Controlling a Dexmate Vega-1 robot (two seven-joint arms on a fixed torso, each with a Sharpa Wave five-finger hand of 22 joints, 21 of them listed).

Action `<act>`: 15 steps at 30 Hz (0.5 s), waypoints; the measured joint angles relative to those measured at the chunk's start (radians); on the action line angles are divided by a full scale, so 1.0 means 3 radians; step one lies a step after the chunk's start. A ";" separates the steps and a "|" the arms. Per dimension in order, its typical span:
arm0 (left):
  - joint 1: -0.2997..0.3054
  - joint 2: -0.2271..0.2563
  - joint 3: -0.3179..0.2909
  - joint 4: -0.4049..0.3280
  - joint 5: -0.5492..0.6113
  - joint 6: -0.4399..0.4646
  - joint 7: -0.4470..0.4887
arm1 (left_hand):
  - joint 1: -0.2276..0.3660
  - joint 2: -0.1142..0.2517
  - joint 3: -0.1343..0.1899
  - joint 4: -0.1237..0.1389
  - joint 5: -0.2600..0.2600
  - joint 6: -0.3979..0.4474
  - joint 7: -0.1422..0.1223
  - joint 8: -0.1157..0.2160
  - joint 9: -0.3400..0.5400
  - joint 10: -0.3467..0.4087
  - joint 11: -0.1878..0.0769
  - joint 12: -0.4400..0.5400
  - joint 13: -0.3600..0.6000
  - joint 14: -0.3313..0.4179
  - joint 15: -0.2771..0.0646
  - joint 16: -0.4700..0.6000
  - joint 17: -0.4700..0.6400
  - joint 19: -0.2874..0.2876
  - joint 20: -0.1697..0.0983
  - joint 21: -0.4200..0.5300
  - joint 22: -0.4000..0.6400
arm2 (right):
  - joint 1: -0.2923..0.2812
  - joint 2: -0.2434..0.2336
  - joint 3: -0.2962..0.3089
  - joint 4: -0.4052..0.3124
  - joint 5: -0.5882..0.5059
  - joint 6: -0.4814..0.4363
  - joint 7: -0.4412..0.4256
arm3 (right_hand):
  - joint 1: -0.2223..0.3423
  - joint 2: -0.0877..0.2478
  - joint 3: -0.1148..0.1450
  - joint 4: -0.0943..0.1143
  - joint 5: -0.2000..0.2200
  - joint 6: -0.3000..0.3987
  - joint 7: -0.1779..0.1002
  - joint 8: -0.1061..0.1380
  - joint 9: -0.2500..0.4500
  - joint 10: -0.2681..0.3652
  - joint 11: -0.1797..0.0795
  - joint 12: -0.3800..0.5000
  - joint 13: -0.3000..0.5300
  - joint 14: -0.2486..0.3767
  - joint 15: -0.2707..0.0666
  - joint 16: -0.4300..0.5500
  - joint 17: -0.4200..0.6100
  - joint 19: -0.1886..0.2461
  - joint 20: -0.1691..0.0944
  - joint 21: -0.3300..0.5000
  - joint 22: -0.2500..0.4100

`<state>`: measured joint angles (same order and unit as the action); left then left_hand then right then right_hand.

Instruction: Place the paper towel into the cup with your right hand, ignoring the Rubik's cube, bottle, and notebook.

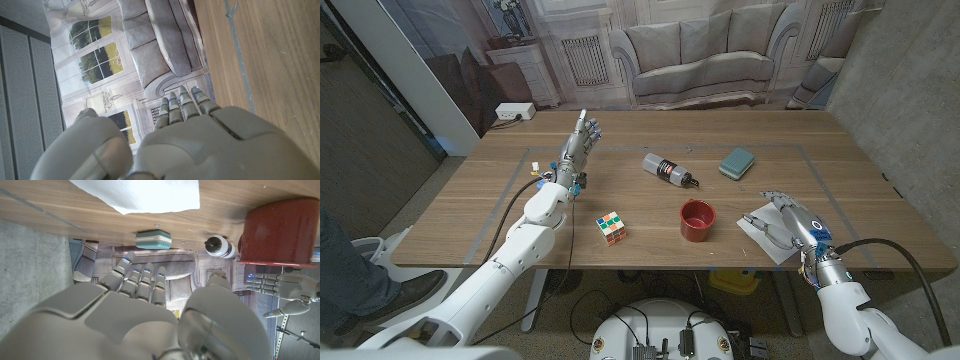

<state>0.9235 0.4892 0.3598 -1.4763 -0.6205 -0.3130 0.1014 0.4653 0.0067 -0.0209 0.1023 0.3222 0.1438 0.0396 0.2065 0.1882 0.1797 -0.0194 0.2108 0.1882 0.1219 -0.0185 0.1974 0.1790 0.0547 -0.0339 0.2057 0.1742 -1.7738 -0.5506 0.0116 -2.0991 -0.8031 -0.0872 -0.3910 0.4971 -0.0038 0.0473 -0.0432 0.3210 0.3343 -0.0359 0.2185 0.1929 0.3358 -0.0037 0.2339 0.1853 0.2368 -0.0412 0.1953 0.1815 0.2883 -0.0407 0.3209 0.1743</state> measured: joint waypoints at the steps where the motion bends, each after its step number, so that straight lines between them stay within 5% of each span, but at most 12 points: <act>1: -0.0004 0.0000 0.0000 0.0000 0.0001 0.0001 0.0000 | 0.0000 0.0000 0.0000 0.0000 0.0000 0.0000 0.0000 0.0000 0.0000 0.0000 0.0000 0.0000 0.0000 0.0000 0.0000 0.0000 0.0000 0.0000 0.0000 0.0000 0.0000 | 0.0000 -0.0003 -0.0007 0.0001 0.0007 -0.0026 0.0003 | 0.0000 0.0000 0.0000 0.0000 0.0000 0.0000 0.0000 0.0000 0.0000 0.0000 0.0000 0.0000 0.0000 0.0000 0.0000 0.0000 0.0000 0.0000 0.0000 0.0000 0.0000; 15: -0.0026 -0.0015 0.0006 0.0031 0.0002 0.0003 -0.0012 | 0.0000 0.0000 0.0000 0.0000 0.0000 0.0000 0.0000 0.0000 0.0000 0.0000 0.0000 0.0000 0.0017 0.0000 0.0000 0.0000 0.0000 0.0000 0.0000 0.0000 0.0000 | -0.0003 -0.0045 -0.0070 -0.0008 0.0046 -0.0243 0.0102 | 0.0106 0.0030 0.0041 -0.0041 0.0000 0.0055 0.0020 0.0000 0.0000 0.0012 0.0012 0.0000 0.0000 0.0018 0.0019 0.0000 0.0000 0.0000 0.0000 -0.0024 0.0000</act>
<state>0.9157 0.4845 0.3617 -1.4672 -0.6198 -0.3122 0.0979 0.4652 0.0066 -0.0209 0.1023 0.3222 0.1437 0.0396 0.2066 0.1881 0.1797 -0.0194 0.2109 0.1934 0.1220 -0.0185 0.1974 0.1790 0.0547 -0.0339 0.2057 0.1742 -1.7746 -0.5641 -0.0095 -2.1014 -0.7894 -0.1600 -0.3603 0.5290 0.0052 0.0595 -0.0554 0.3210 0.3509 -0.0300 0.2185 0.1929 0.3392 -0.0001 0.2339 0.1853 0.2423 -0.0356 0.1953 0.1816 0.2883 -0.0407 0.3136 0.1743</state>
